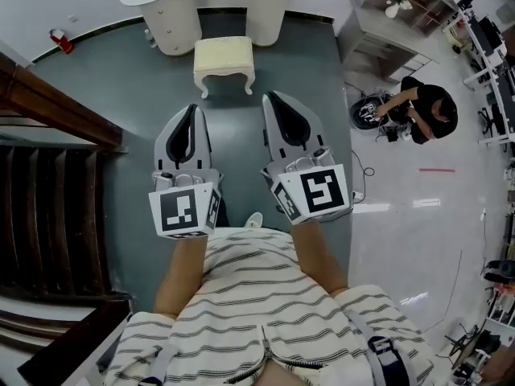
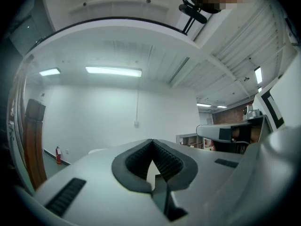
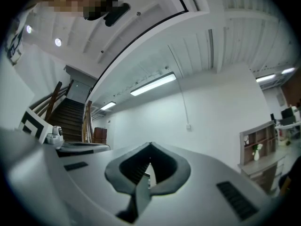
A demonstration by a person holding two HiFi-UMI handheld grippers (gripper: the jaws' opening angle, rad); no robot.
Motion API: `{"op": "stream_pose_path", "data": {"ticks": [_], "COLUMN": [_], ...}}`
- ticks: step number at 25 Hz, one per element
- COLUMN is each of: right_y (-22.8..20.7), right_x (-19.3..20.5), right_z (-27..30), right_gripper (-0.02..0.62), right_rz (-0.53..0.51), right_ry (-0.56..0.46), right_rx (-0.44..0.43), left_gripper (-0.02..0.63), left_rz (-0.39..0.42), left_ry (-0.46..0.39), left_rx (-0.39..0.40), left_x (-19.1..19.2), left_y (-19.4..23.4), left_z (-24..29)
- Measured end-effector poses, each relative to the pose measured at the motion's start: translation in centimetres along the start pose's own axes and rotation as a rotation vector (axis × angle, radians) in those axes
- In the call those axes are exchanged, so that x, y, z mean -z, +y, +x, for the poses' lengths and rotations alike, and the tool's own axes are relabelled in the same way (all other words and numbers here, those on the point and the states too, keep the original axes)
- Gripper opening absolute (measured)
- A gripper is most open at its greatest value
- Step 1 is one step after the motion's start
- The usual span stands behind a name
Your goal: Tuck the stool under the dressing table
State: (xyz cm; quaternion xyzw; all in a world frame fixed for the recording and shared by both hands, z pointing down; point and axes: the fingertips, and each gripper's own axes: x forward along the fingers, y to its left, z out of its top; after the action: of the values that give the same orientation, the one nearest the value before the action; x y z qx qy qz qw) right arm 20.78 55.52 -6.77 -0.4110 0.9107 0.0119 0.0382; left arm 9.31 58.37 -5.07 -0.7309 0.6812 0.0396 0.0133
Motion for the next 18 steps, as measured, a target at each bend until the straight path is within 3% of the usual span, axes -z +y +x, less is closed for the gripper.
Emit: {"op": "stream_pose_path", "data": {"ticks": [9, 18], "right_y": [-1.9, -3.1], "right_x": [0.8, 1.1], "right_z": [8.2, 20.7], "right_gripper": [0.005, 0.005], "right_rz": [-0.019, -0.07], "right_ry": [0.022, 0.028], "right_rx": [0.003, 0.099], "left_gripper": [0.005, 0.005], "left_rz": [-0.025, -0.038], "left_ry": [-0.005, -0.005], "left_rx": [0.014, 0.08], "left_x": [0.6, 0.5], "left_y": [4.2, 12.6], "left_z": [7.5, 17.5]}}
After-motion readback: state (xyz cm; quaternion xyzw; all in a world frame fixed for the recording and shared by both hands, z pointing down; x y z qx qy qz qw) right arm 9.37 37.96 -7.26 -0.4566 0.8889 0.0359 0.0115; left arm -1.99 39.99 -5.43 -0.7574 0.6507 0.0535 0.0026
